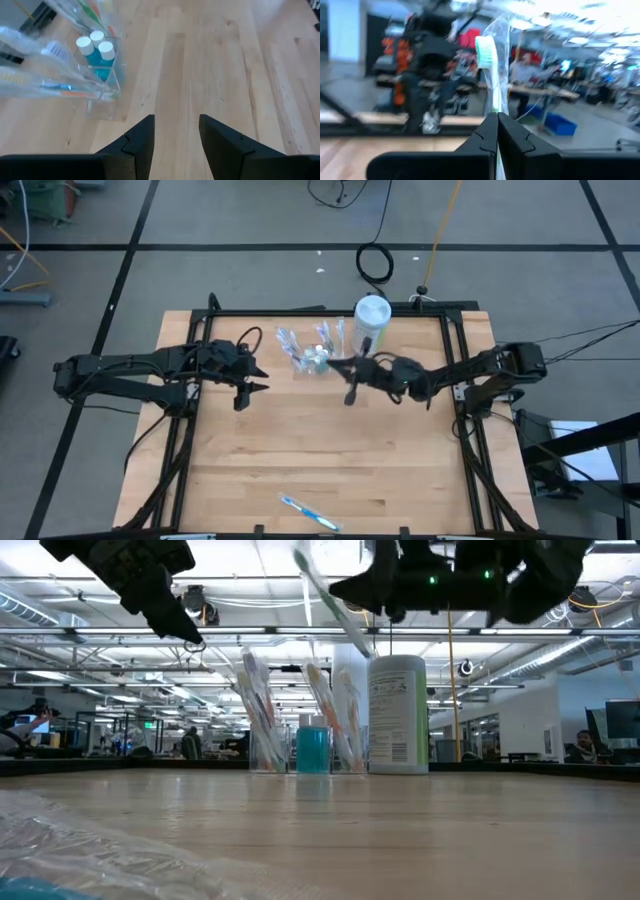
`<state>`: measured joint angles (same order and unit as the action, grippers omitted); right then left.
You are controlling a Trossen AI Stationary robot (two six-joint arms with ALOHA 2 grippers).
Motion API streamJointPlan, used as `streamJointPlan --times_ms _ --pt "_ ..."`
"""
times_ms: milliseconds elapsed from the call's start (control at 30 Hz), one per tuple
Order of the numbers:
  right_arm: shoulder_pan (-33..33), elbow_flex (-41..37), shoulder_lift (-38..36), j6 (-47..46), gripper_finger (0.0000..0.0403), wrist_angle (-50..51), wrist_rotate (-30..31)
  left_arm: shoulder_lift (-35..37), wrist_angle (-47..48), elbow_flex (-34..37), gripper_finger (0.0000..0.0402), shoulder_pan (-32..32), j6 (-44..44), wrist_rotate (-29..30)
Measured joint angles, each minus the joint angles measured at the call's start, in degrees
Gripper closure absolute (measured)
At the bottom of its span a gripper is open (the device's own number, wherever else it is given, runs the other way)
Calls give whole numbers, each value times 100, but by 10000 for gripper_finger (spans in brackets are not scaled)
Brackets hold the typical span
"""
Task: Pick & Place toothbrushing station
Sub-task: Put the green toothbrush into the transparent organizer
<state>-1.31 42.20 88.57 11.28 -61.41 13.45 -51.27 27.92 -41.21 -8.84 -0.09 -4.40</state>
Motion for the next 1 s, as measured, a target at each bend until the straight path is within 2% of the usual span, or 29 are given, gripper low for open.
streamJointPlan --times_ms 67,167,333,533,700,867,1000 --pt "-198 -262 87 20 403 -631 -2 0 -88 0 240 -2 72 2" --pt "-457 -477 127 19 403 -1070 -34 2 -192 0 240 0 170 -2" --pt "-687 -429 274 -143 403 -1073 -668 0 -223 0 240 -1 174 -2" --pt "-847 -100 839 -102 403 -1143 -712 0 -275 0 240 -2 171 0" --pt "-1031 352 1393 149 403 -1123 -152 -10 -273 0 240 -1 172 0" --pt "-1196 657 1791 142 403 -1111 4 -9 -264 0 240 0 165 0" --pt "-1212 692 1949 306 403 -1105 757 -9 -251 0 240 0 167 0"
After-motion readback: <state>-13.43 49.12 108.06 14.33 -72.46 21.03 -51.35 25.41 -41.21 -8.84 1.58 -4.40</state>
